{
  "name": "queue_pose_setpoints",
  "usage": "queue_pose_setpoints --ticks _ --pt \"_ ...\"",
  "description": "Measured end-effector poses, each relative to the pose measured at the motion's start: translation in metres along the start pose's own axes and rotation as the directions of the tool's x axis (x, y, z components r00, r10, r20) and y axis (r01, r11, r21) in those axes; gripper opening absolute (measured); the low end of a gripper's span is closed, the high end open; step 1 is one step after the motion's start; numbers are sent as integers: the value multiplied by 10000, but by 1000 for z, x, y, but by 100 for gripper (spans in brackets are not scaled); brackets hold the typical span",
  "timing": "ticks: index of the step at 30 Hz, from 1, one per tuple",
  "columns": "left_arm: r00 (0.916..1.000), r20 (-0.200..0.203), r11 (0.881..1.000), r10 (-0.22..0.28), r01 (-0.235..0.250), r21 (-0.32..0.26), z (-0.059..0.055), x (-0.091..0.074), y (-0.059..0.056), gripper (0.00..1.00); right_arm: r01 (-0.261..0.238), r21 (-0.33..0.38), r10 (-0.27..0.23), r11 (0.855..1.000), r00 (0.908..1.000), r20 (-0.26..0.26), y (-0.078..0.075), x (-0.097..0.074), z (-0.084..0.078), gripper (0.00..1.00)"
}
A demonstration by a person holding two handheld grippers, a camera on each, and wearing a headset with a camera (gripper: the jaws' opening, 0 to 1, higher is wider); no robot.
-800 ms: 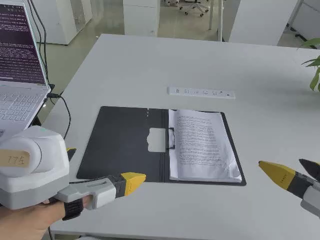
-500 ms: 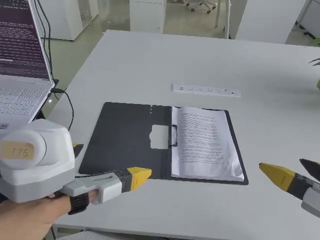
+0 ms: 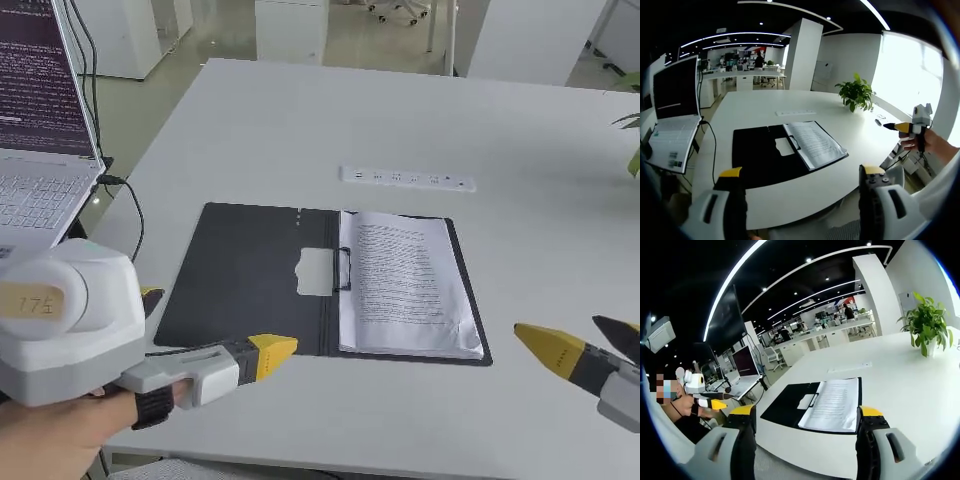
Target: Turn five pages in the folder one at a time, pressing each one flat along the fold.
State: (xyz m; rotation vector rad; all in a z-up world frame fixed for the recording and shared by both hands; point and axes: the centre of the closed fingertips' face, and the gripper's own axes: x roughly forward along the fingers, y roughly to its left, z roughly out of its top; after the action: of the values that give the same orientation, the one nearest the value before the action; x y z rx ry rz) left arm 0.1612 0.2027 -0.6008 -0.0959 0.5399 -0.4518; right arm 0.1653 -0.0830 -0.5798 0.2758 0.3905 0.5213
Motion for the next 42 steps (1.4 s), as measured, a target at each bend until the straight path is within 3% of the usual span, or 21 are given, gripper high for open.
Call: queue_pose_setpoints --ticks 42 --pt "9996 -262 9999 -67 65 -77 -7 8 -1 91 -110 78 111 9999 9999 -126 -1 6 -5 81"
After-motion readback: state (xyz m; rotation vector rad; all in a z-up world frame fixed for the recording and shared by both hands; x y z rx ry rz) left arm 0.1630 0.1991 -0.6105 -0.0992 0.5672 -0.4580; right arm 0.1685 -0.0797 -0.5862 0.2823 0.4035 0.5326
